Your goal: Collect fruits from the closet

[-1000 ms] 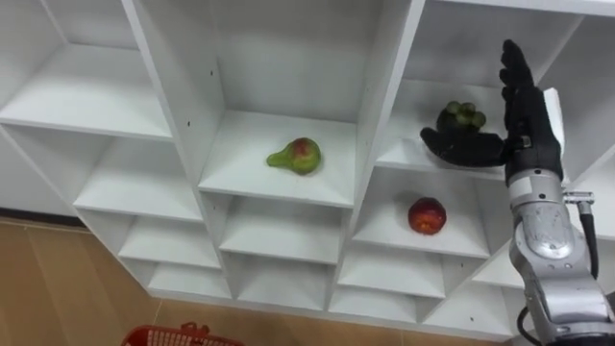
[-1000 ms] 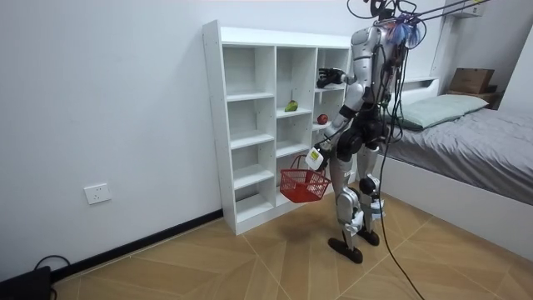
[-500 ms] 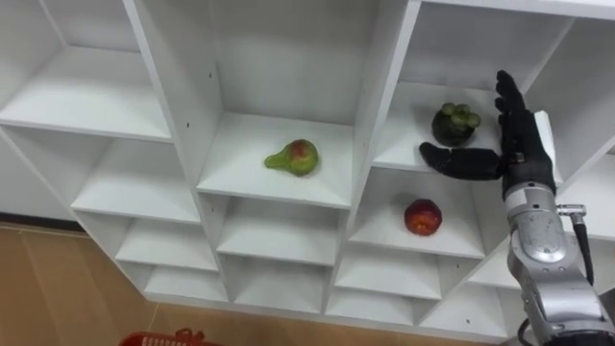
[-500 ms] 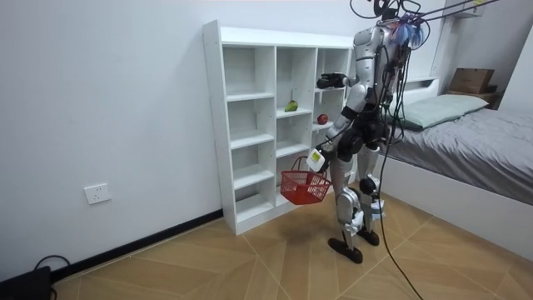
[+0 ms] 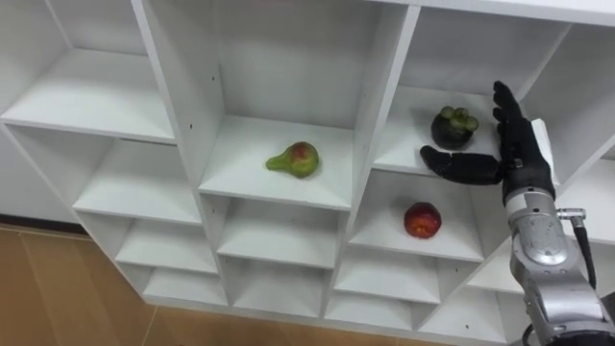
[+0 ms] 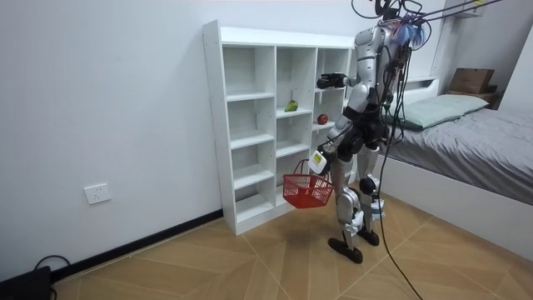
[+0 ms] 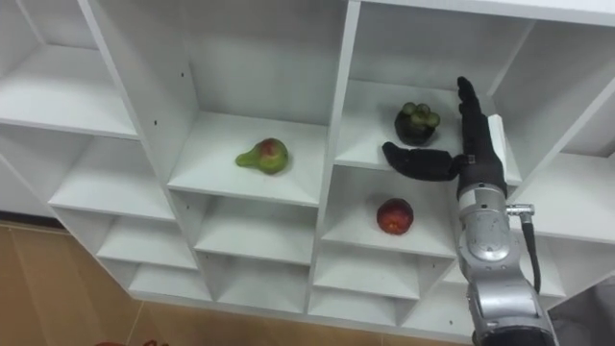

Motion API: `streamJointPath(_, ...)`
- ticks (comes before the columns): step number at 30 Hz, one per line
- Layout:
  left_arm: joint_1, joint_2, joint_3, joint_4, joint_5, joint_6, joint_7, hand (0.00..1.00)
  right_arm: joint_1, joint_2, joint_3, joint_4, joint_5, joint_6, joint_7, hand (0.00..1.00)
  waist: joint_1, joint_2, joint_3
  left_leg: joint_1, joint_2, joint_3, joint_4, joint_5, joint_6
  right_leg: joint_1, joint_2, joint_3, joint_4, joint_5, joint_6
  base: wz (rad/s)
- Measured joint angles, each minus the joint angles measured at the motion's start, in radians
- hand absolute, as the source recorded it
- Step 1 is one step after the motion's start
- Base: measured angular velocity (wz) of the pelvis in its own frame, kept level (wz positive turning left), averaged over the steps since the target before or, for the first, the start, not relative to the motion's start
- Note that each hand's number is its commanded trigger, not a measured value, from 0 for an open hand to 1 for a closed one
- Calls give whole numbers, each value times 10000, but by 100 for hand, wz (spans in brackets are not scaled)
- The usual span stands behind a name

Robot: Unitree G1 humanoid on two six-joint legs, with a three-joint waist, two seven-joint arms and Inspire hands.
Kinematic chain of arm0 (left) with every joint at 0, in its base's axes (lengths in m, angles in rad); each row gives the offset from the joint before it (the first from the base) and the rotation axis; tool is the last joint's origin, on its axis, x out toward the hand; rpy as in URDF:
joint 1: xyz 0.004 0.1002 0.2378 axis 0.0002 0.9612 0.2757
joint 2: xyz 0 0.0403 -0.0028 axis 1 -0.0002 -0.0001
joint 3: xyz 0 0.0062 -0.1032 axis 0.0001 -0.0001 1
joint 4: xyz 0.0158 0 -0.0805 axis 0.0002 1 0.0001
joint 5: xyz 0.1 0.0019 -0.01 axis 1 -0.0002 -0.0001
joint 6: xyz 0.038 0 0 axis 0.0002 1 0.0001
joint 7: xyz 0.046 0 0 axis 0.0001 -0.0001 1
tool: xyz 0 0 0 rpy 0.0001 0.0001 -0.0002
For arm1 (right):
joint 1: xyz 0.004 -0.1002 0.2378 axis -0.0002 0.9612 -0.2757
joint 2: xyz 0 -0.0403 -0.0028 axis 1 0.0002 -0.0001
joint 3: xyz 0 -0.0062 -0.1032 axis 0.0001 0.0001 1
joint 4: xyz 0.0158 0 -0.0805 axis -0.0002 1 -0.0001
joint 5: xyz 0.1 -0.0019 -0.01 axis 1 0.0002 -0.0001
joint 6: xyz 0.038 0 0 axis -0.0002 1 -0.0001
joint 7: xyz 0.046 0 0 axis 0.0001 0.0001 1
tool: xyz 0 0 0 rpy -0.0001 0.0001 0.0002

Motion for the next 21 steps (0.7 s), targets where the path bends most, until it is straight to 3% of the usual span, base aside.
streamJointPath(13,-18,0,-5,0,-1,34,81,100,0,-9,-4,174,-460,-168,153,0,-52,84,-12,-56,-16,-141,35,0,0,-14,9,2,1,0,0,1)
streamJointPath(15,-18,0,-5,0,0,34,80,100,0,-9,-4,174,-463,-168,182,25,-51,92,-16,-57,-17,-141,37,0,0,-13,8,3,1,0,0,0)
streamJointPath(17,-15,0,-3,0,0,33,79,100,0,-25,-9,173,-467,-170,242,83,-46,99,-22,-55,-16,-141,37,0,0,-10,9,-2,1,0,0,0)
streamJointPath(18,-14,0,-3,0,1,33,79,100,0,-38,-10,173,-489,-176,227,99,-43,102,-24,-55,-16,-141,37,0,0,-10,9,-2,1,0,0,0)
streamJointPath(21,-22,0,-2,0,0,33,79,100,-2,-129,-96,171,-844,-236,119,100,-42,108,-35,-52,-16,-144,33,0,0,-7,5,-24,1,0,0,0)
